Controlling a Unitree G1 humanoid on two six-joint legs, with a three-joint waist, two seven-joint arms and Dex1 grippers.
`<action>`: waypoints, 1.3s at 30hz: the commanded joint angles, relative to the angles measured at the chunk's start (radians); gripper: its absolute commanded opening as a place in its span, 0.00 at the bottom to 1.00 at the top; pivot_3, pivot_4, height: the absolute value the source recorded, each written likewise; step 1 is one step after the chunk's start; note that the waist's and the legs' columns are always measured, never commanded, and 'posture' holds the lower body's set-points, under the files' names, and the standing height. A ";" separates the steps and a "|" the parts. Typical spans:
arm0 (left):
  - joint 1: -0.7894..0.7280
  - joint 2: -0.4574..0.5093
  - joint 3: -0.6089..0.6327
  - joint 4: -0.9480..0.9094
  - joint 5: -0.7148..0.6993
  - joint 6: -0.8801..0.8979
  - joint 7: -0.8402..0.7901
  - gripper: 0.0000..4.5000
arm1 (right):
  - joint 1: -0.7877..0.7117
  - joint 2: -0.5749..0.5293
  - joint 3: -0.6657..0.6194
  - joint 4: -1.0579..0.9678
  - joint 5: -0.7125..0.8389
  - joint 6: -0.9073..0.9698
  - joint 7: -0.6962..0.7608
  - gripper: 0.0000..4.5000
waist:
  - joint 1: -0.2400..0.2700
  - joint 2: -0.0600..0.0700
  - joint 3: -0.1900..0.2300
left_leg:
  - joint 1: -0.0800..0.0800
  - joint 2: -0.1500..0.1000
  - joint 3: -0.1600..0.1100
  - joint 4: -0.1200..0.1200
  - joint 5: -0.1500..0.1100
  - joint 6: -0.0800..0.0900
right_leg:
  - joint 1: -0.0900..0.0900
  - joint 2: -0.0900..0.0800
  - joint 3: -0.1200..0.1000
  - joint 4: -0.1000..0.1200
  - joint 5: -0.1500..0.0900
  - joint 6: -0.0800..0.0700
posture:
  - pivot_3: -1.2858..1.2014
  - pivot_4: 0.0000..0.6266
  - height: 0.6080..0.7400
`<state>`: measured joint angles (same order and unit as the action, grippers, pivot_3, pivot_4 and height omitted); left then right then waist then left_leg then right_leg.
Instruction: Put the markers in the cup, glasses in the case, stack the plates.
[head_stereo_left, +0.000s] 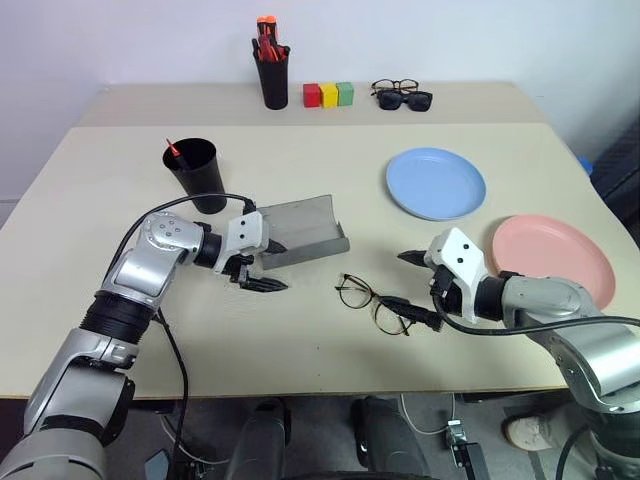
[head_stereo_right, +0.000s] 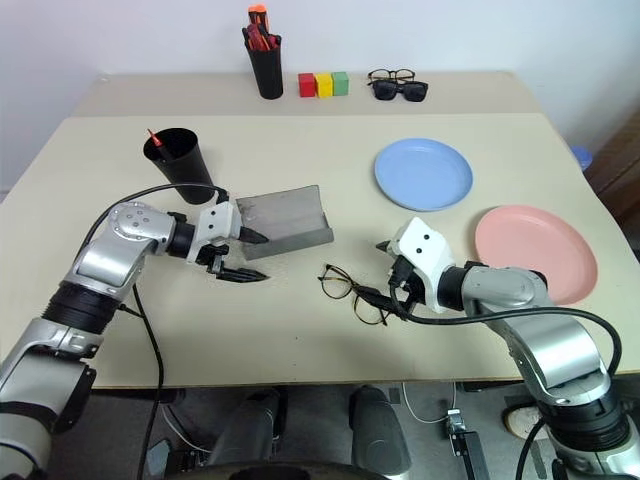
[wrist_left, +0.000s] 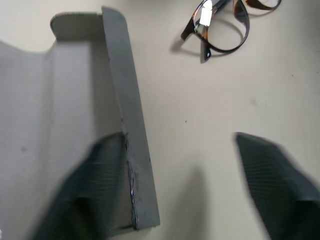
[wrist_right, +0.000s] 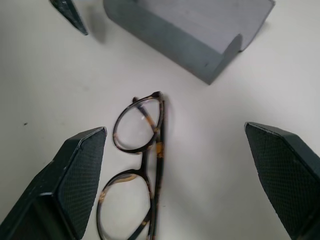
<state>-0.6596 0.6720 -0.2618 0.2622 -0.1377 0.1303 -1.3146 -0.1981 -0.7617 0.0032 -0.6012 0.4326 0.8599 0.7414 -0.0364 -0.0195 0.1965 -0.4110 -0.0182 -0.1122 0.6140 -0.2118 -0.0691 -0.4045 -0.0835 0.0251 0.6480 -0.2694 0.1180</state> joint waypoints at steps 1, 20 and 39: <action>0.006 0.008 0.069 -0.048 -0.016 -0.010 0.052 0.87 | -0.017 0.014 0.040 -0.039 0.009 0.040 -0.033 1.00 | -0.003 0.000 0.000 | 0.000 0.000 0.000 0.000 0.000 0.000 | 0.000 0.000 0.000 0.000 0.000 0.000 | 0.52 0.24 1.00; 0.484 0.049 0.419 -0.590 -0.259 0.365 0.355 0.88 | -0.147 0.000 0.162 0.007 -0.074 0.071 -0.089 0.01 | -0.007 0.000 0.000 | 0.001 0.000 0.000 0.000 0.000 0.000 | 0.000 0.000 0.000 0.001 0.000 0.000 | 0.52 0.24 1.00; 0.764 0.088 0.479 -0.816 -0.288 0.406 0.451 0.88 | -0.409 0.015 0.298 0.224 -0.199 -0.157 0.164 0.65 | 0.027 0.000 0.000 | 0.000 -0.001 0.001 -0.002 -0.001 0.002 | 0.000 -0.003 -0.001 -0.003 0.000 -0.001 | 0.52 0.24 1.00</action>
<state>0.1043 0.7513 0.2352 -0.4977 -0.4201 0.5387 -0.8646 -0.6226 -0.7216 0.3535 -0.2796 0.2068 0.6642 0.8969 -0.0095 -0.0196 0.1963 -0.4109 -0.0195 -0.1110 0.6121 -0.2132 -0.0672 -0.4045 -0.0870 0.0244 0.6453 -0.2697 0.1173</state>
